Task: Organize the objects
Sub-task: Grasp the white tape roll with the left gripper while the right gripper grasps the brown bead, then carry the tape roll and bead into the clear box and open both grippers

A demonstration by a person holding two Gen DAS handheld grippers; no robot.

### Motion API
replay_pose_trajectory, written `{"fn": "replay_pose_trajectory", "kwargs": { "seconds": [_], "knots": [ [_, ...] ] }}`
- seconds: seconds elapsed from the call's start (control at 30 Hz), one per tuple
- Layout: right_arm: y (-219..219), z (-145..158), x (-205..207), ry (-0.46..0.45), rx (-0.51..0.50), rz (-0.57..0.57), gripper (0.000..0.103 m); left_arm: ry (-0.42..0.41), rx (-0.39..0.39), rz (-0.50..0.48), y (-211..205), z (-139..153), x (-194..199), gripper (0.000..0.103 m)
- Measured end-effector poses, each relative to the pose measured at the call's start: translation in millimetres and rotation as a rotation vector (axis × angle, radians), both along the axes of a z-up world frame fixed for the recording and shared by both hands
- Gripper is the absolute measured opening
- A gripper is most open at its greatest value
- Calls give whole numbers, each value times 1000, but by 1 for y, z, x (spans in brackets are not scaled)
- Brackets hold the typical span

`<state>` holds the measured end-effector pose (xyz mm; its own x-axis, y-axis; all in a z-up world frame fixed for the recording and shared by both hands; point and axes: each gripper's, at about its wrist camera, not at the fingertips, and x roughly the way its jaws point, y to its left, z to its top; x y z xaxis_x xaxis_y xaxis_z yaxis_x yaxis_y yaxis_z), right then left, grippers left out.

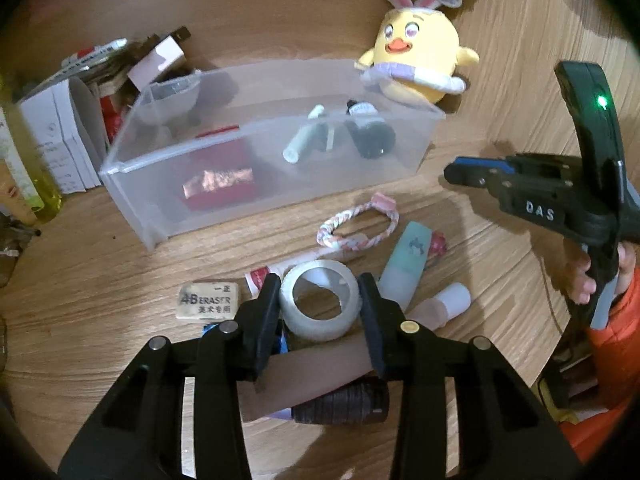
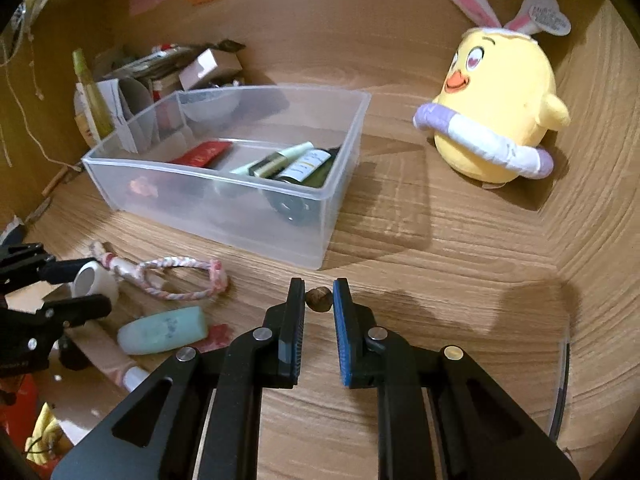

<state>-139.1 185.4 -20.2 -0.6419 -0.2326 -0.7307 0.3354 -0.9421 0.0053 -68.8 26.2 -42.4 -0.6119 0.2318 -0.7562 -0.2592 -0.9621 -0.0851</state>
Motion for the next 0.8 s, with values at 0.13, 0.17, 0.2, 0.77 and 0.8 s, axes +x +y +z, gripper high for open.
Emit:
{"fn": "replay_pose_trajectory", "kwargs": {
  "seconds": [0.13,0.17,0.2,0.77,0.8],
  "knots": [
    [-3,11,10,27,-15,9,13,35,16,13,-4,13,3,39],
    [-3,14,13,35,-18,12,13,43,19,15,-4,16,3,39],
    [-5,16,14,43,-18,15,13,52,22,18,-5,19,3,39],
    [-30,55,17,153,-58,76,13,196,111,100,-24,63,-6,39],
    [-32,57,16,159,-59,80,13,203,116,104,-24,65,-8,39]
  ]
}}
